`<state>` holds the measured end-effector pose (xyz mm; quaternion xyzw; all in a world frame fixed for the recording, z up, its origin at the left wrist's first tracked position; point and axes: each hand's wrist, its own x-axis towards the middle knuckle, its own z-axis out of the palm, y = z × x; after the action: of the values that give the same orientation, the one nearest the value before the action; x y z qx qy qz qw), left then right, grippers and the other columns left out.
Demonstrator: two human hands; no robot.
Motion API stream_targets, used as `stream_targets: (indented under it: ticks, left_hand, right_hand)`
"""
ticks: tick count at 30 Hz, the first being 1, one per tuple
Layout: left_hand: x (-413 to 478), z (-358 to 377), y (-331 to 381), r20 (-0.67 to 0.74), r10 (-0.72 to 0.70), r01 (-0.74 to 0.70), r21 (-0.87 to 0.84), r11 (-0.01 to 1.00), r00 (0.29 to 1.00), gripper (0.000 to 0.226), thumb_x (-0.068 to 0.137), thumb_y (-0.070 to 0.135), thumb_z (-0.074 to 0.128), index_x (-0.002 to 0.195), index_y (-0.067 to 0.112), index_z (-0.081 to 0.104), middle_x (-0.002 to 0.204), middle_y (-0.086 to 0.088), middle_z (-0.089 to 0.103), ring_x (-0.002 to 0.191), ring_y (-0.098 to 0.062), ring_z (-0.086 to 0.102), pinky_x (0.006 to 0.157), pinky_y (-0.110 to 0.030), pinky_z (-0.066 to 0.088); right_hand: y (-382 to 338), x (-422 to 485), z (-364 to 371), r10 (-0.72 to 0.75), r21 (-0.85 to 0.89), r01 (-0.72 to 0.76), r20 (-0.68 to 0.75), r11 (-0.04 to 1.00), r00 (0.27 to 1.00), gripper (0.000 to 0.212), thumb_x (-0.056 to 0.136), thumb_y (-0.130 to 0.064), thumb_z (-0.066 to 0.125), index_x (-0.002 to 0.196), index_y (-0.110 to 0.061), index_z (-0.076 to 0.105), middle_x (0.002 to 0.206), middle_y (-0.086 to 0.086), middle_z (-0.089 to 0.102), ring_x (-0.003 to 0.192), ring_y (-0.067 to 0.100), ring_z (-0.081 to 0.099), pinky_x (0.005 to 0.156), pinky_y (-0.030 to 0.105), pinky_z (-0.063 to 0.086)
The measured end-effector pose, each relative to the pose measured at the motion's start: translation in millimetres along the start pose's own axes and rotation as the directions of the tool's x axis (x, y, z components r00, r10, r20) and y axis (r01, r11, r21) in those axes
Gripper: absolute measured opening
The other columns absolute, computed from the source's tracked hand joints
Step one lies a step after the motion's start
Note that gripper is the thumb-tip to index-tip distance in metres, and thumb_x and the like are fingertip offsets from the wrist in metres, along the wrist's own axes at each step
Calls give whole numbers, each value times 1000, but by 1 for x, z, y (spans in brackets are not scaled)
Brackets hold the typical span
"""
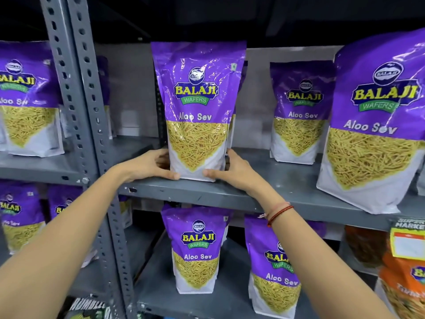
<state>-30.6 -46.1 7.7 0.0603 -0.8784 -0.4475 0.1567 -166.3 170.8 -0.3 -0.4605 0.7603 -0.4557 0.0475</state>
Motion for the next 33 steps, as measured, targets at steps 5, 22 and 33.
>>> stream_targets:
  ticks: [5,22,33]
  left_hand:
    - [-5,-6,-3,57,-41,37,56,998,998,85,38,62,83,114,35,57,105,29,68,107,6,60,84,-7,45]
    - [-8,-7,-9,32,-57,56,28,998,998,79,51,51,83,122,27,58,114,1,71,110,-14,64,105,-41,42]
    - [-11,-5,-1,-12,-104,104,113,988,995,77,50,52,82,120,31,59,107,7,74,105,-7,65,105,-38,42]
  right_hand:
    - [-3,4,1,20,-9,-20,19,1000,1000,89,69,-49,75,139,-18,31,143,3,48,132,24,42,109,39,37]
    - [-6,3,6,50,-48,-49,30,998,998,87,73,-37,77,140,-12,28,147,6,40,135,26,33,105,35,34]
    - [1,10,8,103,135,-103,12,985,995,100,49,-38,87,134,-19,39,137,6,52,126,24,48,106,44,43]
